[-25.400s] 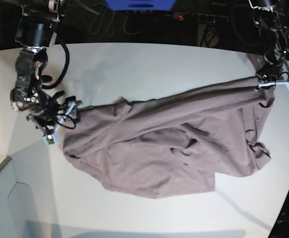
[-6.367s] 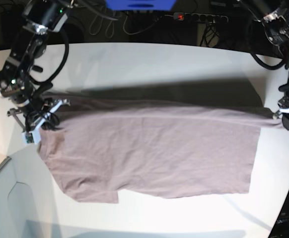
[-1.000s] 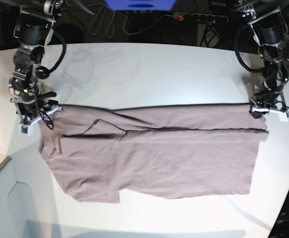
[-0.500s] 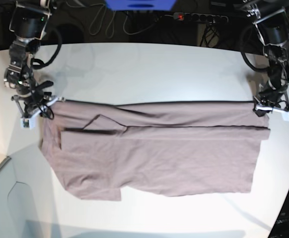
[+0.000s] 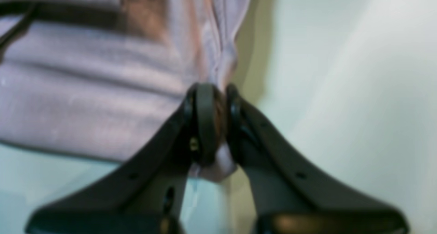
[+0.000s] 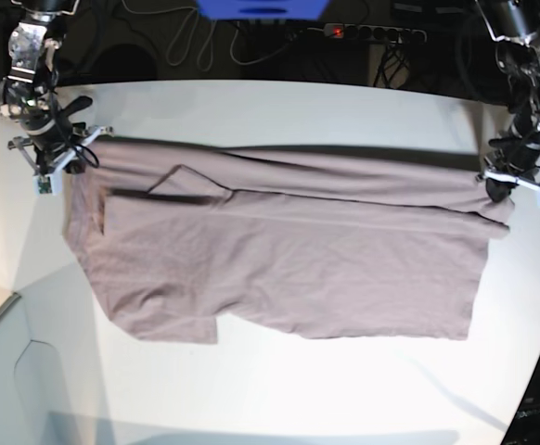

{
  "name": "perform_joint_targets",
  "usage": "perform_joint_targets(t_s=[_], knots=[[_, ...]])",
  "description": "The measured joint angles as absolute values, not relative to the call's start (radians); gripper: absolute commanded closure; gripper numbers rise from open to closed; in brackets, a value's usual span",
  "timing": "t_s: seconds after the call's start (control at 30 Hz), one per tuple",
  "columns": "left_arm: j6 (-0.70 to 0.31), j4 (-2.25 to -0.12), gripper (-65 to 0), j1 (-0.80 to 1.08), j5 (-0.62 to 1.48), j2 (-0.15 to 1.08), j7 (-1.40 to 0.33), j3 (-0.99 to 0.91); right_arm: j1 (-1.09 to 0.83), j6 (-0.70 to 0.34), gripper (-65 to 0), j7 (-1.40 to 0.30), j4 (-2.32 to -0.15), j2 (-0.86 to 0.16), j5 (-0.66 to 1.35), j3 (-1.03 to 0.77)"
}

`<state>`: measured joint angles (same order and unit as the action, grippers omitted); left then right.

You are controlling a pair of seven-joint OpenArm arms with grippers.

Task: Layout the t-shirt on the table in an organized manner, then fold the t-shirt properly
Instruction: 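Drag the folded shirt toward the arms with both grippers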

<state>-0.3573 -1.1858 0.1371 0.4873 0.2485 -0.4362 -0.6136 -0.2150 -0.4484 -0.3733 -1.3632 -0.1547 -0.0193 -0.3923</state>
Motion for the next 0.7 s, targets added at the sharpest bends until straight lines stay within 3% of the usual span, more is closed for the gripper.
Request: perform_joint_targets(t_s=[0.27, 0.43, 0.7], knots=[[-0.354, -1.212, 0.0, 0.233, 0.502, 0.225, -0.437, -0.616, -0.298, -0.461, 0.0, -0.378, -1.426, -0.131, -0.02, -0.454], [-0.352, -1.213, 0.0, 0.294, 0.58, 0.215, -0.437, -0.616, -0.317, -0.557, 0.0, -0.373, -1.43, -0.12, -0.022, -0.506], [-0.352, -1.213, 0.0, 0.29, 0.611, 0.216, -0.437, -0.617, -0.32, -0.564, 0.0, -0.374, -1.428, -0.094, -0.023, -0.549]])
